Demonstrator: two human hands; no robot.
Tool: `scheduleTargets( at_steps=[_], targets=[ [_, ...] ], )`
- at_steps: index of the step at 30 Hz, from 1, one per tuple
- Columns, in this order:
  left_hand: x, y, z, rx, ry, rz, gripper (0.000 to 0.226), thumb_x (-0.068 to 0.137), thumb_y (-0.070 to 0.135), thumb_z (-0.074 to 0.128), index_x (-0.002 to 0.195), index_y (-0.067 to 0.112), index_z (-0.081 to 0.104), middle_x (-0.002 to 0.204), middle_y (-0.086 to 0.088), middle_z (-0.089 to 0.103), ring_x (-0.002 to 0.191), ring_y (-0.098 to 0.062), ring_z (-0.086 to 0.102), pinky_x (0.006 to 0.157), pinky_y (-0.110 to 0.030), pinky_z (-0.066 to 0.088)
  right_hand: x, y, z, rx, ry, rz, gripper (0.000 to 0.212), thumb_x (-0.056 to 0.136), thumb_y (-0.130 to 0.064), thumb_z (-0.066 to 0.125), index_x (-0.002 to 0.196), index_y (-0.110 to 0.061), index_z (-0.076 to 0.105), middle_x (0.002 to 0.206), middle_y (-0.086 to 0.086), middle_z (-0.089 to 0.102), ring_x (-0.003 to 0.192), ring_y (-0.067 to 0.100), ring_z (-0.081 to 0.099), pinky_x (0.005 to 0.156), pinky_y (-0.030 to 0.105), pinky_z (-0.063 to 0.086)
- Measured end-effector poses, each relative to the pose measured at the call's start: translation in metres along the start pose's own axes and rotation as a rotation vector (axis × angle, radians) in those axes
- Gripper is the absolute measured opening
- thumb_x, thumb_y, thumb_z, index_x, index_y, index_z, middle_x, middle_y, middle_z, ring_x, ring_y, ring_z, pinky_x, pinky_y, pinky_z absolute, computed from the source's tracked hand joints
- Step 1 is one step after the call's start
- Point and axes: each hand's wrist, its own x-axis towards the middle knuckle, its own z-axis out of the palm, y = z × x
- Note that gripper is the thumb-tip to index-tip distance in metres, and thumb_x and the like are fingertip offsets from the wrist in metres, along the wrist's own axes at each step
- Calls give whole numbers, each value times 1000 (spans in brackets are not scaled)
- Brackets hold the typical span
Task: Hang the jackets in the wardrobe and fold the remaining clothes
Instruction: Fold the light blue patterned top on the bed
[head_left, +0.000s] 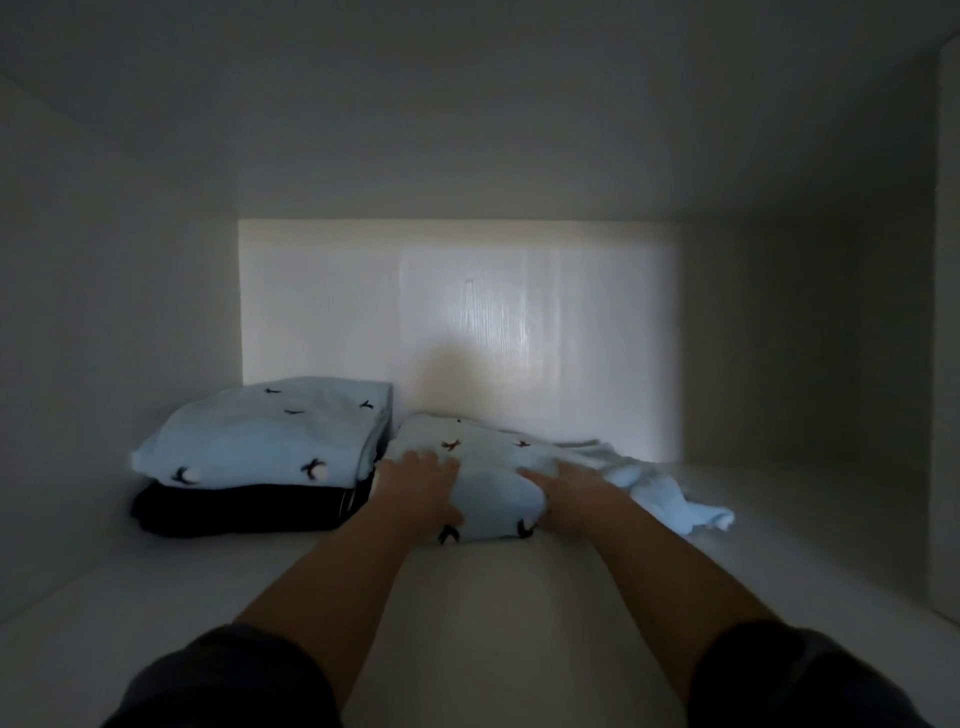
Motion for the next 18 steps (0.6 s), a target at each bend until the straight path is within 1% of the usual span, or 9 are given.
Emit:
scheduleTargets(
  at_steps=[2, 3, 7, 10, 11, 13, 16, 18],
  targets=[
    [13, -9, 10, -20, -7, -26, 78, 85, 58, 53, 148, 26, 20, 153, -6, 24, 137, -28, 26, 109, -52, 28, 20, 3, 11, -59, 32, -30, 76, 92, -57, 49, 150, -45, 1, 161, 12, 0, 146, 37, 7, 116, 57, 14],
    [19, -13, 15, -16, -3, -33, 79, 84, 58, 52, 148, 26, 19, 153, -6, 24, 138, -28, 27, 109, -51, 28, 28, 5, 15, -74, 51, -48, 77, 91, -60, 48, 149, -47, -1, 161, 11, -2, 147, 36, 4, 116, 57, 13],
    [35, -22, 28, 46, 31, -51, 78, 85, 59, 50, 148, 27, 18, 152, -8, 27, 136, -29, 29, 109, -52, 25, 57, 8, 26, -72, 76, -85, 70, 93, -62, 40, 148, -50, -2, 161, 8, -6, 147, 34, 1, 117, 55, 10],
    [44, -25, 34, 97, 42, -35, 78, 86, 60, 48, 149, 25, 17, 152, -10, 28, 136, -31, 29, 111, -55, 17, 74, 12, 30, -46, 59, -76, 70, 91, -62, 42, 147, -52, 0, 161, 6, -6, 147, 36, 0, 116, 57, 10],
    [47, -26, 36, 102, 55, -32, 79, 86, 60, 47, 149, 24, 17, 152, -11, 27, 136, -30, 28, 112, -55, 14, 78, 14, 31, -46, 77, -86, 70, 92, -61, 42, 147, -52, 0, 161, 6, -5, 147, 35, 0, 116, 58, 10],
    [51, -27, 39, 94, 76, -29, 80, 87, 60, 46, 149, 21, 15, 153, -12, 22, 138, -30, 24, 113, -54, 8, 80, 17, 33, -61, 129, -113, 71, 92, -59, 43, 147, -50, 0, 161, 6, -3, 148, 33, 0, 116, 58, 10],
    [50, -26, 44, 111, 80, -29, 83, 89, 61, 41, 151, 18, 6, 157, -16, 9, 142, -35, 12, 114, -56, 3, 64, 22, 27, -40, 152, -148, 78, 91, -53, 51, 150, -44, 2, 162, 6, -2, 148, 31, 0, 117, 55, 9],
    [44, -24, 41, 129, 65, -42, 87, 89, 62, 40, 151, 16, 0, 157, -20, 1, 143, -39, 5, 113, -58, 1, 41, 26, 21, -47, 160, -176, 78, 92, -44, 54, 152, -36, 5, 162, 8, -1, 148, 29, 0, 120, 46, 8]
  ],
)
